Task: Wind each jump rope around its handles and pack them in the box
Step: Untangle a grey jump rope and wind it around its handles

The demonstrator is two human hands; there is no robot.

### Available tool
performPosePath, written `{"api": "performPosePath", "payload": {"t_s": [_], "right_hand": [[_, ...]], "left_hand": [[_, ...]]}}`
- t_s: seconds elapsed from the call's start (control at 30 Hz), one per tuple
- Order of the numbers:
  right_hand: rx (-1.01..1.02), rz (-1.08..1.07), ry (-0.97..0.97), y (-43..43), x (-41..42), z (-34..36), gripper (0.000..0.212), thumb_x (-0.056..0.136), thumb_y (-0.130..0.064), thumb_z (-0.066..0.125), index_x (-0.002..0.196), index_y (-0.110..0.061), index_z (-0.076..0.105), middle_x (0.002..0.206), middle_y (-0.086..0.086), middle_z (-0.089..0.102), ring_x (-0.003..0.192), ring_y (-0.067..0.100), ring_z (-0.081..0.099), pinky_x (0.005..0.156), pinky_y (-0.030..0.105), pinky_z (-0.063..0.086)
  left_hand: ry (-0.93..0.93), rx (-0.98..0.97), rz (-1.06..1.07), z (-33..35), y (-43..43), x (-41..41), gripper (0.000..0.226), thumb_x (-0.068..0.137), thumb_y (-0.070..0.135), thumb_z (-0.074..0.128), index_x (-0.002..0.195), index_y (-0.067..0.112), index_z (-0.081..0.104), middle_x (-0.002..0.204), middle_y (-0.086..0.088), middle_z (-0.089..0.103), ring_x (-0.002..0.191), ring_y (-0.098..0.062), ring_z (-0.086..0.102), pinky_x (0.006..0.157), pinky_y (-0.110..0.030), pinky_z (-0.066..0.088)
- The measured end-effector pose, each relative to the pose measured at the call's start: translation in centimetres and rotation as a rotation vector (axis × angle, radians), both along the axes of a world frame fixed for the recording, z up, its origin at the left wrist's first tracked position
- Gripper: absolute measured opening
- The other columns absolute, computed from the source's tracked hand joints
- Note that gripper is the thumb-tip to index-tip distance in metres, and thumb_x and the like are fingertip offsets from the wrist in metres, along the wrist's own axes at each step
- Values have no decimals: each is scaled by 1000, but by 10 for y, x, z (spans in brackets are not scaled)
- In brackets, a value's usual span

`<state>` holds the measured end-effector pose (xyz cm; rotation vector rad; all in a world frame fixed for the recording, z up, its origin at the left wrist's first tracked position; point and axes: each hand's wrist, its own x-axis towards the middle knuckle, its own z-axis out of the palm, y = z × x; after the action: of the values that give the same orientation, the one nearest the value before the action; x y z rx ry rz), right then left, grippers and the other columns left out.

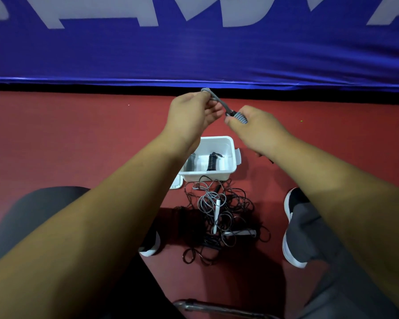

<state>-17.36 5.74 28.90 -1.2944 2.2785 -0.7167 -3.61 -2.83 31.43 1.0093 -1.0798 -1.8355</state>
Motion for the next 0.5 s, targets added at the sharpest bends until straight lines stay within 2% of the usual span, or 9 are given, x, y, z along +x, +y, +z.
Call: {"api": "performPosePath", "payload": {"t_s": [0.1,0.17,0.23,0.3,0.37,0.43,0.5], "right_hand": [[-1,-57,12,-3,-3,-7,43,94,-67,60,99,-24,60,81,0,66,67,24,63,59,38,53],[5,-86,-25,-5,-2,-13,45,94,-67,61,104,-23,61,85,1,67,72,25,65,61,38,52],[38,-97,-69,-5,-1,-19,46,95,-63,62,108,-18,59,89,4,68,74,25,65,61,35,47],[88,-84,-95,-4,-2,-22,39,97,-49,62,114,-15,57,95,8,68,78,27,66,62,35,47],[122,-74,-129,-3,-4,-24,33,96,-38,61,118,-13,57,97,9,67,79,27,67,62,34,48],[127,-88,-161,-1,-4,-26,31,94,-33,63,117,-13,56,96,9,67,77,27,66,61,34,49],[108,-123,-199,2,-3,-33,32,91,-29,69,116,-14,55,100,9,67,81,27,67,67,37,55]], "left_hand": [[21,77,1,-4,-3,3,13,104,1,52,101,-6,62,82,-15,59,74,-23,71,85,-38,65],[-69,70,-17,-7,-9,6,12,104,1,52,108,-7,61,87,-18,61,77,-24,72,83,-38,65],[-235,-54,-57,-12,-16,10,8,103,3,54,101,-1,61,86,-17,64,79,-26,73,83,-41,66],[-450,-271,-116,-20,-22,15,10,101,12,60,92,7,63,83,-11,71,82,-27,76,84,-48,65],[-629,-405,-178,-26,-23,20,11,98,21,66,88,15,66,81,-5,75,83,-26,78,84,-53,64],[-673,-410,-215,-31,-21,23,11,96,23,69,86,18,68,79,-3,75,84,-30,77,83,-55,63],[-667,-384,-253,-33,-18,25,11,95,25,72,88,16,69,82,-7,76,87,-35,76,80,-56,63]]}}
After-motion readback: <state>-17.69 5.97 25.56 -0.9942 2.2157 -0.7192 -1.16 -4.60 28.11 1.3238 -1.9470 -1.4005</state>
